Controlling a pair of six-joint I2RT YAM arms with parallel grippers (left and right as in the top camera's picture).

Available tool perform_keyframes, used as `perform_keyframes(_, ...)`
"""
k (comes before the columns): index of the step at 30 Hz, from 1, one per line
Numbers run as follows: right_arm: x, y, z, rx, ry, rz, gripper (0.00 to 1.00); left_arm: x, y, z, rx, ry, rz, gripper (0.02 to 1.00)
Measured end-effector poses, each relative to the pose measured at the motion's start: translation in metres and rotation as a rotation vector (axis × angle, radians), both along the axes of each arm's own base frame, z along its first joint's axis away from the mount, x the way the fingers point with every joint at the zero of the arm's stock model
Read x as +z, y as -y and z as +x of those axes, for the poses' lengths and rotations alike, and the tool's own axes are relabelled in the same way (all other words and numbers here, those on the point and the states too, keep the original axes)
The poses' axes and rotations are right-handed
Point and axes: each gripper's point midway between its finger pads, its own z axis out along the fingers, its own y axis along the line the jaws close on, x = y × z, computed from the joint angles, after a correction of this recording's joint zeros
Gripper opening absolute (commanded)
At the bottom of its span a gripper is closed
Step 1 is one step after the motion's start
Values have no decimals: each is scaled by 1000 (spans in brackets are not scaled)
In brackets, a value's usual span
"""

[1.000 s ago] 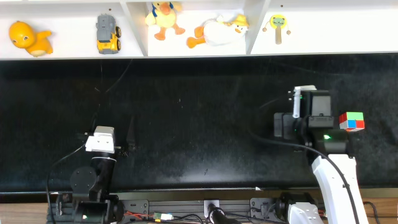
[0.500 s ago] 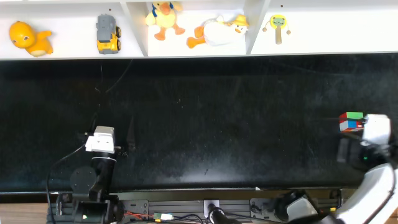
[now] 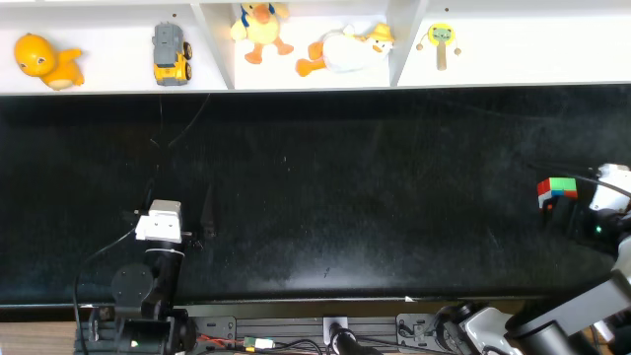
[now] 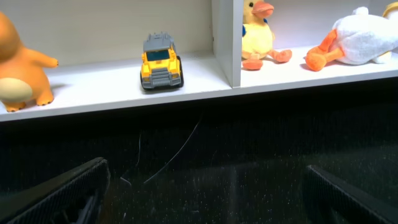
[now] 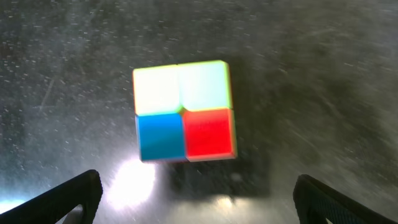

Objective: Store Toys

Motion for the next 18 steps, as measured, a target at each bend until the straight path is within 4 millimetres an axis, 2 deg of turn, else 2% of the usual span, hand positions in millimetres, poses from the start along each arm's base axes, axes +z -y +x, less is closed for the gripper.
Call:
perform_keyframes(5,-6,-5,15,33,18,9,998,0,0,0,0,0,0,998)
perform_keyframes(8,-9,-4,23,44,31,6,963,0,0,0,0,0,0,998)
perform_keyframes(18,-14,-15,32,60,18,26,807,0,0,0,0,0,0,998)
